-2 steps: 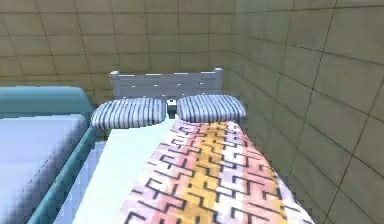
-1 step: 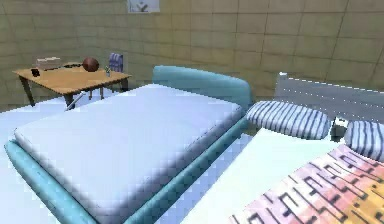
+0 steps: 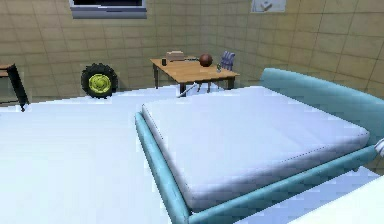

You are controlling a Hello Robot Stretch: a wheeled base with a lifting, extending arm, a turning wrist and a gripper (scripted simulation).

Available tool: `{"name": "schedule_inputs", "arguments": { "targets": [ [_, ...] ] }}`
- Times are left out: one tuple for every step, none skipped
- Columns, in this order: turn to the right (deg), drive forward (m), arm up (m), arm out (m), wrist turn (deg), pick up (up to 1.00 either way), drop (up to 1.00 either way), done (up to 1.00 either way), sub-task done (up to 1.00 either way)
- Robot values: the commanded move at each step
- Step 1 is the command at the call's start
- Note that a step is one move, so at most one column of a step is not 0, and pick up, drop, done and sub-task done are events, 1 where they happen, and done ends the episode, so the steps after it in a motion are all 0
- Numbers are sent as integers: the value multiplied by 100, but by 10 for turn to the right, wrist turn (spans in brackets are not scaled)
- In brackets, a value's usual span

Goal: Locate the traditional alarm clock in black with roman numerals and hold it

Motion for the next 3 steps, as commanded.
{"name": "schedule_inputs", "arguments": {
  "targets": [
    [0, 0, 50, 0, 0, 0, 0, 0, 0],
    [0, 0, 18, 0, 0, 0, 0, 0, 0],
    [0, 0, 0, 16, 0, 0, 0, 0, 0]
  ]
}}
